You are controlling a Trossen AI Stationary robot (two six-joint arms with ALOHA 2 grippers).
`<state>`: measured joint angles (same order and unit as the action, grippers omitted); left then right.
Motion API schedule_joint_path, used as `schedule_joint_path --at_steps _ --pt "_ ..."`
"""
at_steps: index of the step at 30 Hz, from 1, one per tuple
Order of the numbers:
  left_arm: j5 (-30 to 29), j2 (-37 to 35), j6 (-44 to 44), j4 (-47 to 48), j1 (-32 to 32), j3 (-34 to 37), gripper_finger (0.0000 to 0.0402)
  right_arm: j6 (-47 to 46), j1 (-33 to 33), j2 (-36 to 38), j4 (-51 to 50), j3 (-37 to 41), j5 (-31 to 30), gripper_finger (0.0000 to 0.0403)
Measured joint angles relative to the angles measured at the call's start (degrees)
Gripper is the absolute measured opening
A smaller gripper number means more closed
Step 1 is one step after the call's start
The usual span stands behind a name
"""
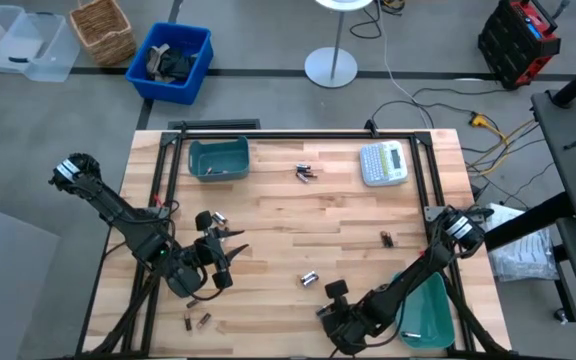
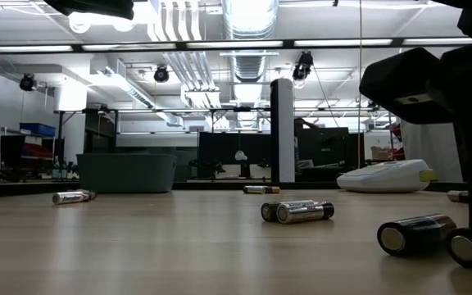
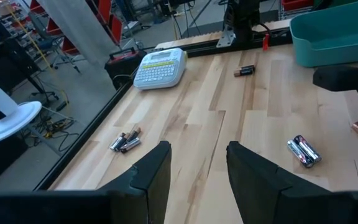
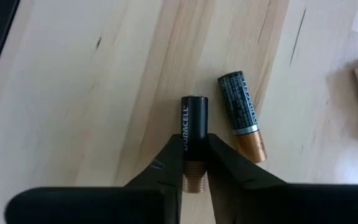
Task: Sort batteries
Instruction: Put the black battery into the blue bin
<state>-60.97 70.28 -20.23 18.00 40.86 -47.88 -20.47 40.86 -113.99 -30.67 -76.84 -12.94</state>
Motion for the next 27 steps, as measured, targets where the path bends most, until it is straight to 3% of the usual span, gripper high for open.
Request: schedule_joint_path --at_steps 14,17,23,27 --pt "0.3 0.0 0.0 -1.9 0.0 0.0 0.0136 -0.3 0.0 5.0 -0.5 0.4 3.2 0.0036" --pt "3.9 0.0 0.0 -3.5 0.0 0.0 0.0136 -0.5 0.0 7.7 0.1 0.4 2.9 0.0035" --pt "15.2 1.3 3.9 -8.5 0.0 0.0 0.0136 4.4 -1.5 12.6 3.3 0.3 -10.0 0.0035" --pt "19.8 4.0 9.7 -13.6 -0.1 0.0 0.0136 11.3 -4.4 14.1 7.9 0.3 -14.6 0.0034"
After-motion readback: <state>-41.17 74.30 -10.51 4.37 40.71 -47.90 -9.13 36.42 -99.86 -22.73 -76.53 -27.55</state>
